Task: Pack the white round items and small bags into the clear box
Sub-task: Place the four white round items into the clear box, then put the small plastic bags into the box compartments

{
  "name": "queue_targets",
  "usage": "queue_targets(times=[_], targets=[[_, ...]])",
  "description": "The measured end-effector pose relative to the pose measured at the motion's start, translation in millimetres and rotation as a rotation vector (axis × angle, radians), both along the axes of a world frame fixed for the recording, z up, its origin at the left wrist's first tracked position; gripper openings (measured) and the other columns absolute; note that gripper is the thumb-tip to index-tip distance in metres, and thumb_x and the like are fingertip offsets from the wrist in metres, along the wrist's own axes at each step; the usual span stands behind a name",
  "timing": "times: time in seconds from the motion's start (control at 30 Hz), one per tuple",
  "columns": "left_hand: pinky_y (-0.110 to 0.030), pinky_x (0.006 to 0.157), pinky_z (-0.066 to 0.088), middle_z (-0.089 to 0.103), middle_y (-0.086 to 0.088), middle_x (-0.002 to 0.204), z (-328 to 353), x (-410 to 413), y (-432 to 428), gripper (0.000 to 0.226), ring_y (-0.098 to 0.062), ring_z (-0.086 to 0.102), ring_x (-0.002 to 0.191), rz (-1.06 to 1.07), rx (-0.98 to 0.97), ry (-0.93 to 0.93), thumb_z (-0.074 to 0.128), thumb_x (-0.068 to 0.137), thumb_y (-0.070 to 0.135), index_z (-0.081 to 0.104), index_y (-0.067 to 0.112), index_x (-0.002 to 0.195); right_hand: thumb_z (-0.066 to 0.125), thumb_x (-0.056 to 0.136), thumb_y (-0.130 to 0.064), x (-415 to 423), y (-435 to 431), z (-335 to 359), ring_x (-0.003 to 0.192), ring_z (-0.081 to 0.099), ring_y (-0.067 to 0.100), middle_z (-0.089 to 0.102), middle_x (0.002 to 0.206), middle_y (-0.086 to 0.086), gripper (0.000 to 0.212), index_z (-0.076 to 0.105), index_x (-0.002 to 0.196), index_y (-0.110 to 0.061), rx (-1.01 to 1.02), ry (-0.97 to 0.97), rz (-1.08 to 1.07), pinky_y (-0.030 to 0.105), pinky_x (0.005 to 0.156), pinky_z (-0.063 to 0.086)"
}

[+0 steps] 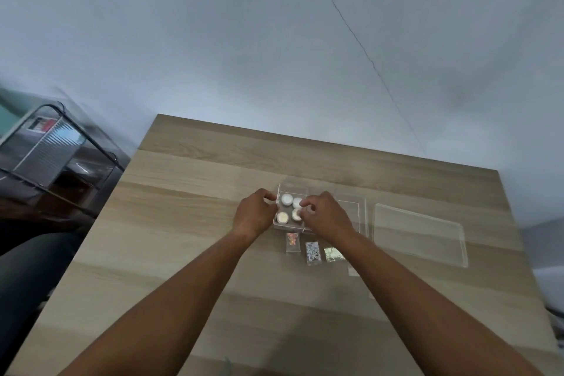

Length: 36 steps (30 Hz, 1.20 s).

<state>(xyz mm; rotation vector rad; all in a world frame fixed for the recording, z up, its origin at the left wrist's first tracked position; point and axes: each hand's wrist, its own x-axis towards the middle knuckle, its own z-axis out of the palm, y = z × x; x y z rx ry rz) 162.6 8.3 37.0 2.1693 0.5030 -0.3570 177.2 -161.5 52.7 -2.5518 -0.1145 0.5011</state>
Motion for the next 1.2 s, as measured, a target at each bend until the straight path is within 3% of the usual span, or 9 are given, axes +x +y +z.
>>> queue_targets(times=[0.13, 0.23, 0.33, 0.47, 0.6, 0.7, 0.93, 1.1, 1.2], targets=[[-0.027, 0.071, 0.042, 0.07, 0.001, 0.093, 1, -17, 0, 0.024, -0.014, 0.061, 0.082, 0.07, -0.028, -0.111, 0.055, 0.092, 0.033, 0.065, 0.017, 0.106, 0.061, 0.087, -0.023, -17, -36, 10, 0.085, 0.062, 0.014, 0.066, 0.092, -0.002, 0.012, 0.072, 0.091, -0.02, 0.139, -0.043, -0.086, 0.025, 0.075, 0.047], [-0.033, 0.074, 0.048, 0.07, 0.0, 0.092, -2, -34, 2, 0.027, -0.02, 0.063, 0.085, 0.109, 0.008, -0.161, 0.043, 0.095, 0.029, 0.066, 0.018, 0.103, 0.065, 0.085, -0.024, -37, -65, 13, 0.074, 0.062, 0.005, 0.067, 0.079, -0.01, 0.008, 0.072, 0.086, -0.02, 0.145, -0.033, -0.159, 0.019, 0.07, 0.045], [-0.038, 0.077, 0.052, 0.071, -0.001, 0.09, -13, -52, 5, 0.026, -0.023, 0.065, 0.086, 0.065, 0.065, -0.147, 0.044, 0.094, 0.03, 0.068, 0.019, 0.095, 0.068, 0.082, -0.024, -58, -84, 4, 0.067, 0.059, 0.002, 0.067, 0.073, -0.006, 0.007, 0.071, 0.079, -0.019, 0.111, -0.016, -0.2, 0.019, 0.064, 0.042], [-0.03, 0.073, 0.051, 0.071, 0.004, 0.093, -25, -66, 0, 0.016, -0.017, 0.065, 0.086, -0.062, 0.155, -0.082, 0.057, 0.089, 0.038, 0.067, 0.026, 0.091, 0.066, 0.085, -0.023, -77, -87, -19, 0.078, 0.057, 0.011, 0.06, 0.088, -0.001, 0.01, 0.072, 0.092, -0.02, 0.03, -0.041, -0.18, 0.024, 0.071, 0.041], [-0.034, 0.079, 0.052, 0.067, 0.003, 0.101, -26, -64, -15, 0.04, -0.019, 0.064, 0.094, -0.126, 0.193, -0.015, 0.059, 0.076, 0.06, 0.067, 0.028, 0.098, 0.063, 0.085, -0.023, -82, -80, -37, 0.1, 0.058, 0.026, 0.06, 0.105, 0.008, 0.028, 0.067, 0.111, -0.016, -0.128, -0.086, -0.101, 0.035, 0.085, 0.048], [-0.038, 0.084, 0.05, 0.061, -0.002, 0.11, -25, -61, -30, 0.055, -0.025, 0.061, 0.103, -0.139, 0.245, 0.058, 0.056, 0.074, 0.068, 0.062, 0.023, 0.104, 0.061, 0.085, -0.028, -84, -72, -40, 0.108, 0.054, 0.03, 0.059, 0.114, 0.009, 0.035, 0.062, 0.119, -0.022, -0.251, -0.102, -0.055, 0.039, 0.091, 0.046], [-0.041, 0.087, 0.049, 0.053, -0.008, 0.12, -30, -60, -41, 0.056, -0.03, 0.058, 0.111, -0.119, 0.338, 0.11, 0.063, 0.08, 0.054, 0.055, 0.014, 0.118, 0.061, 0.083, -0.023, -83, -68, -42, 0.107, 0.055, 0.031, 0.057, 0.115, 0.011, 0.03, 0.061, 0.113, -0.018, -0.318, -0.106, -0.036, 0.04, 0.088, 0.044], [-0.038, 0.088, 0.051, 0.057, -0.007, 0.115, -28, -57, -33, 0.031, -0.029, 0.063, 0.104, -0.136, 0.312, 0.12, 0.063, 0.081, 0.039, 0.064, 0.02, 0.106, 0.058, 0.086, -0.023, -78, -67, -42, 0.109, 0.052, 0.03, 0.051, 0.122, 0.01, 0.029, 0.059, 0.113, -0.013, -0.369, -0.039, -0.017, 0.038, 0.089, 0.043], [-0.034, 0.08, 0.052, 0.065, -0.007, 0.108, -30, -58, -27, 0.024, -0.027, 0.066, 0.097, -0.158, 0.319, 0.126, 0.065, 0.079, 0.038, 0.072, 0.02, 0.094, 0.06, 0.084, -0.02, -78, -65, -43, 0.103, 0.057, 0.031, 0.057, 0.117, 0.01, 0.021, 0.062, 0.103, -0.011, -0.312, -0.028, -0.046, 0.036, 0.084, 0.045]])
